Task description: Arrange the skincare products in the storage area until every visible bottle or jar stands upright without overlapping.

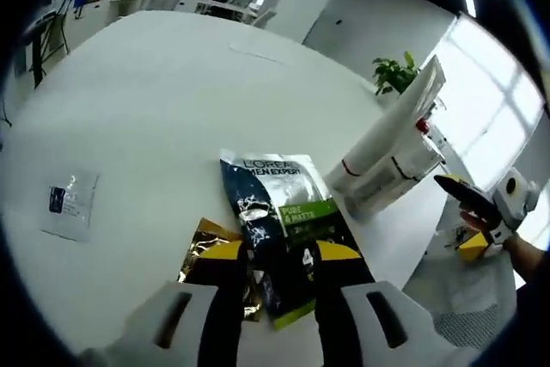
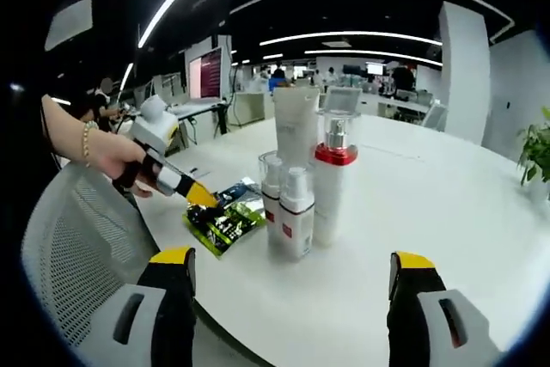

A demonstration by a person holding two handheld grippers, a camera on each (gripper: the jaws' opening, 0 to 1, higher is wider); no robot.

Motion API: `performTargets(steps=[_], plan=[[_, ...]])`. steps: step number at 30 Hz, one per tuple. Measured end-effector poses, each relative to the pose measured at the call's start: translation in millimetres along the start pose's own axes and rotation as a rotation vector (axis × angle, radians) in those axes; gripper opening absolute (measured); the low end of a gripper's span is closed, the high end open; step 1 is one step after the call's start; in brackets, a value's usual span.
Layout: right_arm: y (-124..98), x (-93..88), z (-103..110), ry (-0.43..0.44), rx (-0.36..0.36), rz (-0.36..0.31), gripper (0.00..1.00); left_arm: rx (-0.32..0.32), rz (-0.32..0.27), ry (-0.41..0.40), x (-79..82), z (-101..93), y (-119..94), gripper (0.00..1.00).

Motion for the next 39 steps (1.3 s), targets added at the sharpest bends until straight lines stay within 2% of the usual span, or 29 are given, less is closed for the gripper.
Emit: performTargets(steps=[5, 12, 16, 17, 19, 22, 24, 25, 29, 31, 32, 34, 35, 36, 39], plan=[[1.7, -3.7, -1.1, 0.001, 0.0, 0.016, 0.99, 0.004, 0.021, 0.046, -1.0, 2.0, -2.1, 0.28], [1.6, -4.6, -1.6, 0.008, -0.001, 0.02, 0.99, 0.001, 0.04, 0.028, -6.2, 7.7, -6.3, 0.29], [1.5, -5.2, -1.5, 0.012, -0.003, 0.021, 0.99, 0.017, 0.054, 0.007, -9.1, 15.4, -11.7, 0.37], [1.5, -5.2, -1.5, 0.012, -0.004, 0.021, 0.99, 0.011, 0.042, 0.024, -8.5, 16.5, -13.3, 0.36], [1.5, -5.5, -1.2, 0.015, -0.003, 0.022, 0.99, 0.017, 0.061, 0.013, -12.6, 22.5, -17.5, 0.37], [1.4, -5.9, -1.1, 0.014, -0.004, 0.025, 0.99, 0.023, 0.057, 0.005, -14.0, 28.7, -22.9, 0.36], [1.6, -6.1, -1.4, 0.014, -0.003, 0.026, 0.99, 0.016, 0.077, 0.016, -17.7, 24.7, -27.2, 0.38], [1.5, -6.1, -1.5, 0.014, -0.002, 0.027, 0.99, 0.013, 0.094, 0.038, -19.1, 25.5, -28.2, 0.38], [1.6, -7.2, -1.2, 0.012, -0.003, 0.035, 0.98, -0.011, 0.172, 0.217, -21.8, 27.0, -27.1, 0.36], [1.7, -7.3, -1.7, 0.012, -0.004, 0.036, 0.98, 0.007, 0.22, 0.367, -23.1, 32.7, -25.3, 0.32], [1.7, -7.4, -2.0, 0.014, -0.005, 0.036, 0.98, 0.017, 0.236, 0.471, -22.6, 34.3, -23.3, 0.31], [1.4, -7.9, -2.4, 0.014, -0.008, 0.039, 0.98, 0.025, 0.283, 0.568, -23.4, 30.3, -21.3, 0.31], [1.3, -8.1, -2.4, 0.014, -0.009, 0.04, 0.97, 0.023, 0.264, 0.613, -19.4, 28.3, -18.8, 0.31], [1.2, -8.2, -2.4, 0.013, -0.01, 0.041, 0.97, 0.002, 0.256, 0.607, -18.9, 24.4, -17.3, 0.3], [1.0, -8.7, -2.8, 0.012, -0.012, 0.044, 0.97, -0.007, 0.242, 0.591, -19.8, 24.9, -15.3, 0.23]])
Point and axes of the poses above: the point that each gripper's makers call its tool centre point, and the gripper's own axes: y roughly forward along the fingers, z roughly to its left, x roughly out of its top, the point moved 4 cm from there along -y, roughly backward along the fingers, and after that the axes turned 9 degrees about y, right-handed, at the moved point
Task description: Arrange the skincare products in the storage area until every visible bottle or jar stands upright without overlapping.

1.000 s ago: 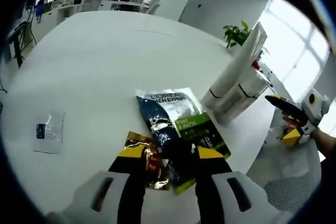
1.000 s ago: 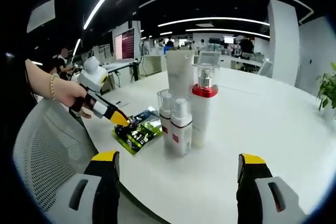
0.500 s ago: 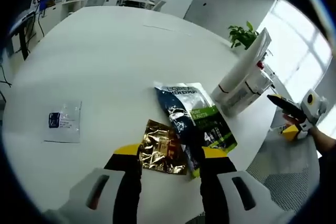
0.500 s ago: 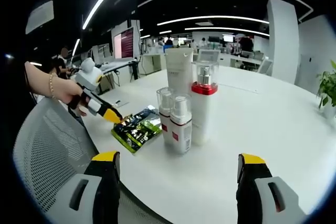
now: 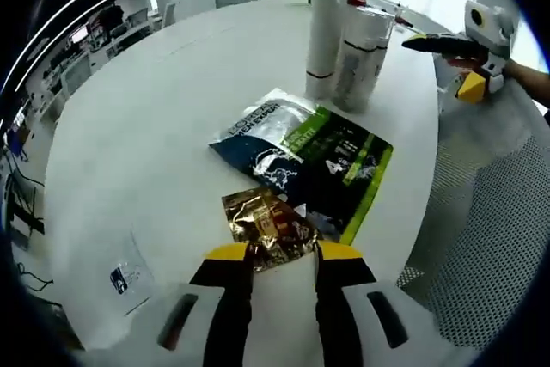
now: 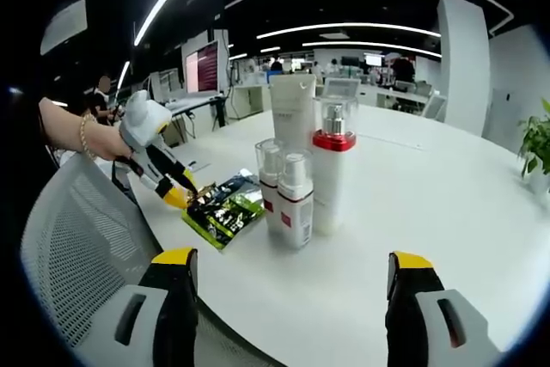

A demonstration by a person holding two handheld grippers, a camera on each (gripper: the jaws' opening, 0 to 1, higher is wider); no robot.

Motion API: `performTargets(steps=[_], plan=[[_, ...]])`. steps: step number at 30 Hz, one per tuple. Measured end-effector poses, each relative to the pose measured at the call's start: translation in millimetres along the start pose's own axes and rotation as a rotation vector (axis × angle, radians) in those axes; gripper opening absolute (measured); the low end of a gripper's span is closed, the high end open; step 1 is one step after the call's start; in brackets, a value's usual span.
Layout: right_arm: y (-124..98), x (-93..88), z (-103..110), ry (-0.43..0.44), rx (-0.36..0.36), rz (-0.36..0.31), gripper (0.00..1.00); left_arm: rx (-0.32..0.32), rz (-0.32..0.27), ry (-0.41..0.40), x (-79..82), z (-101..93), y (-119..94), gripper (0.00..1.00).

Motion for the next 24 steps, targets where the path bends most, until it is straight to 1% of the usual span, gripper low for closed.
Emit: performTargets(steps=[1, 2, 3, 4, 5, 8, 13, 16, 19, 21, 22, 23, 24], plan=[[0.0, -0.1, 0.1, -0.001, 0.0, 0.001, 0.97, 0.018, -0.003, 0.021, -0.7, 3.7, 0.4, 0.18], [0.1, -0.1, 0.0, -0.001, -0.001, 0.001, 0.97, 0.023, -0.004, 0.025, -1.4, 4.1, -0.1, 0.11], [0.1, -0.2, 0.0, 0.0, -0.001, 0.001, 0.97, 0.021, -0.002, 0.016, -3.2, 5.3, -0.5, 0.05], [0.1, -0.2, 0.0, 0.0, -0.001, 0.001, 0.97, 0.01, -0.008, 0.002, -3.9, 7.1, -0.1, 0.02], [0.0, -0.3, -0.1, -0.001, -0.001, 0.002, 0.97, 0.005, -0.01, -0.006, -4.3, 7.2, -0.3, 0.02], [0.2, -0.7, 0.1, -0.001, 0.0, 0.007, 0.97, 0.028, -0.003, 0.041, -5.3, 11.9, 0.6, 0.02], [0.2, -1.2, 0.5, -0.003, 0.001, 0.012, 0.97, 0.014, -0.002, 0.028, -9.2, 13.8, -1.4, 0.0], [0.6, -0.9, 1.2, -0.007, 0.002, 0.013, 0.97, 0.006, 0.012, 0.025, -13.1, 11.4, -5.7, 0.0], [0.6, -1.2, 2.0, -0.009, 0.004, 0.018, 0.97, -0.001, 0.031, 0.026, -20.3, 10.2, -10.2, 0.0], [0.6, -2.0, 2.0, -0.011, 0.005, 0.024, 0.97, -0.005, 0.048, 0.027, -27.7, 13.2, -14.5, 0.0], [0.7, -2.2, 2.3, -0.012, 0.006, 0.027, 0.97, -0.006, 0.056, 0.017, -30.6, 12.6, -16.4, 0.0], [0.7, -2.4, 2.0, -0.014, 0.006, 0.027, 0.97, -0.012, 0.074, -0.027, -35.7, 10.9, -19.9, 0.0], [0.7, -2.5, 1.7, -0.015, 0.005, 0.028, 0.97, -0.019, 0.089, -0.049, -37.7, 9.2, -22.2, 0.0]])
Point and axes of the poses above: the point that each gripper's makers call its tool centre point, and the gripper's own axes: y roughly forward along the fingers, z roughly to its left, x roughly out of its top, the point moved 4 cm from there along -y, roughly backward along the fingers, and after that the axes turned 9 degrees about y, right-handed, at the moved point
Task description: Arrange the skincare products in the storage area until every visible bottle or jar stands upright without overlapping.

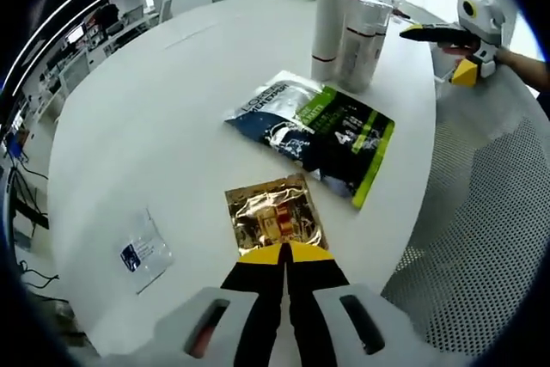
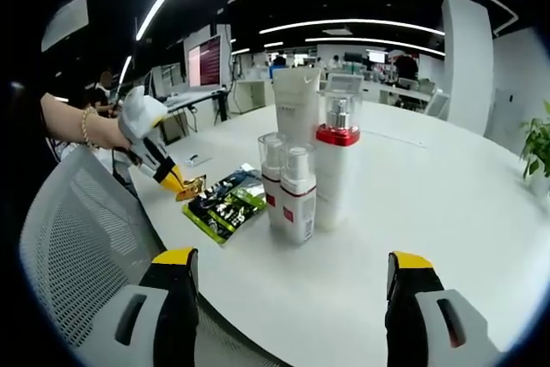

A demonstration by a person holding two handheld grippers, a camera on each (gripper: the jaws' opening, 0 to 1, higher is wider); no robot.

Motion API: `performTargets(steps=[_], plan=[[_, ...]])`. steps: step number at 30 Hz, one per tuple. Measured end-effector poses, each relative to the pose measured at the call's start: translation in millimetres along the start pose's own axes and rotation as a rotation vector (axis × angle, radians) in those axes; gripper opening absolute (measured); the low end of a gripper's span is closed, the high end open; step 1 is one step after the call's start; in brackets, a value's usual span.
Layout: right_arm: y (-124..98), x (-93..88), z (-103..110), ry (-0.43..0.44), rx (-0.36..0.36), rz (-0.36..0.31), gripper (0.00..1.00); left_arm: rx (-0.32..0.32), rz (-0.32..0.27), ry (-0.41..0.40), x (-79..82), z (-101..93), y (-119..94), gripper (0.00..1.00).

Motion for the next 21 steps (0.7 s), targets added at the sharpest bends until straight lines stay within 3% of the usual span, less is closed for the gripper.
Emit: performTargets(steps=[2, 3, 6, 8, 11, 14, 18, 21], plan=[[0.2, -0.3, 0.0, 0.001, 0.0, 0.002, 0.97, 0.004, 0.043, 0.023, -6.8, 1.7, -5.1, 0.01], [0.3, -0.5, -0.1, 0.0, 0.0, 0.003, 0.97, 0.002, 0.011, 0.095, -3.9, 3.4, -8.1, 0.02], [0.5, -1.1, -0.1, -0.003, 0.0, 0.007, 0.96, -0.021, -0.003, 0.246, 5.2, -1.5, -12.4, 0.24], [0.5, -1.3, 0.0, -0.005, 0.0, 0.009, 0.96, -0.045, 0.027, 0.405, 8.2, -2.0, -14.5, 0.33], [0.6, -1.3, 0.1, -0.008, -0.001, 0.012, 0.96, -0.093, 0.091, 0.633, 13.1, 5.0, -13.3, 0.33], [0.3, -0.9, 0.0, -0.01, -0.004, 0.012, 0.96, -0.146, 0.125, 0.794, 23.1, 5.2, -8.3, 0.35], [-0.3, -0.2, -0.3, -0.006, -0.01, 0.009, 0.96, -0.241, 0.135, 0.928, 35.4, -4.5, -1.2, 0.42], [-0.3, -0.5, -1.0, -0.002, -0.012, 0.009, 0.96, -0.301, 0.187, 1.018, 36.4, -2.7, 4.4, 0.51]])
Point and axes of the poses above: the point that each gripper's makers call its tool centre point, and the gripper's own axes: y roughly forward along the fingers, z roughly to its left, x roughly out of its top, the point moved 4 cm from there along -y, roughly backward along the fingers, and after that the axes turned 9 degrees about y, right-handed, at the moved point
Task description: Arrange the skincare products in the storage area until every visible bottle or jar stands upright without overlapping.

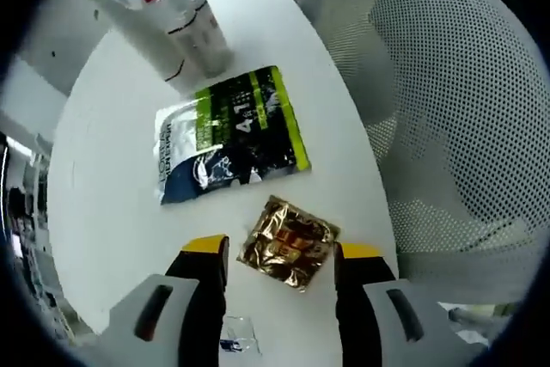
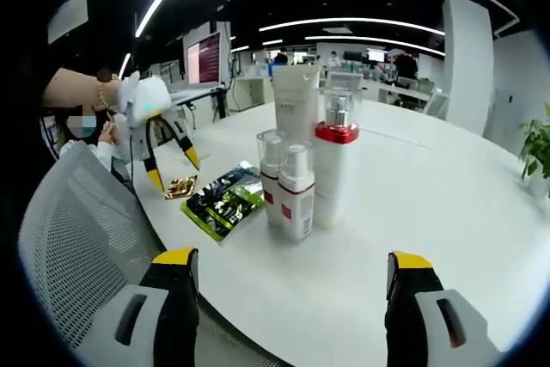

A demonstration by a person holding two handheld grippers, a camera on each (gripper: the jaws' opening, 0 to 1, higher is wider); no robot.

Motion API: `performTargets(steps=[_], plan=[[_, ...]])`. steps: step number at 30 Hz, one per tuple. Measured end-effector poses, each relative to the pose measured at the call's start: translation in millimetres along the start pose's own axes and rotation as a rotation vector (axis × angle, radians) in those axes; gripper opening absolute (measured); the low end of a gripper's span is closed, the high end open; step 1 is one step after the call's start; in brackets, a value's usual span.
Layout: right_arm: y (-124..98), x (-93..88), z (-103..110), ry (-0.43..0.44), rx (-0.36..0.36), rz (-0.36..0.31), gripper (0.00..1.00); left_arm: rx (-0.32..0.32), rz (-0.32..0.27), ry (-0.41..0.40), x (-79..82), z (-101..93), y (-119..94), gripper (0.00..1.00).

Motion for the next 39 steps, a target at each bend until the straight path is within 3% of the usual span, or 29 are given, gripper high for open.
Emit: performTargets(steps=[4, 9, 17, 21, 25, 30, 34, 39], plan=[[-0.1, 0.2, -0.5, 0.004, -0.003, -0.002, 0.96, -0.075, 0.036, 0.048, -8.7, -2.4, 9.0, 0.57], [-0.4, 0.5, -1.0, 0.008, -0.007, -0.008, 0.96, -0.082, 0.041, 0.024, -10.3, -2.2, 8.6, 0.49], [0.0, -0.2, -0.6, 0.009, -0.002, -0.002, 0.96, -0.084, 0.015, -0.029, -12.1, -3.4, 7.0, 0.46], [0.2, -0.8, 0.1, 0.008, 0.002, 0.002, 0.95, -0.051, -0.036, -0.162, -14.3, 3.1, 8.2, 0.37], [0.0, -1.2, 0.4, 0.006, 0.003, 0.007, 0.95, -0.027, -0.059, -0.207, -11.1, 3.9, 9.5, 0.38], [0.4, -1.6, 0.1, 0.006, 0.004, 0.008, 0.95, 0.008, -0.116, -0.421, -11.9, 8.2, 11.0, 0.36], [0.4, -1.5, -0.1, 0.008, 0.004, 0.008, 0.95, 0.059, -0.139, -0.516, -13.0, 7.4, 8.2, 0.35], [0.4, -1.7, 0.1, 0.008, 0.005, 0.008, 0.95, 0.146, -0.149, -0.661, -29.0, 7.9, 3.2, 0.33]])
Point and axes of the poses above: the point that each gripper's makers call its tool centre point, and the gripper's own axes: y roughly forward along the fingers, z roughly to its left, x roughly out of its top, the point moved 4 cm from there along -y, roughly backward along the fingers, and after that the axes turned 9 degrees about y, right-handed, at the moved point
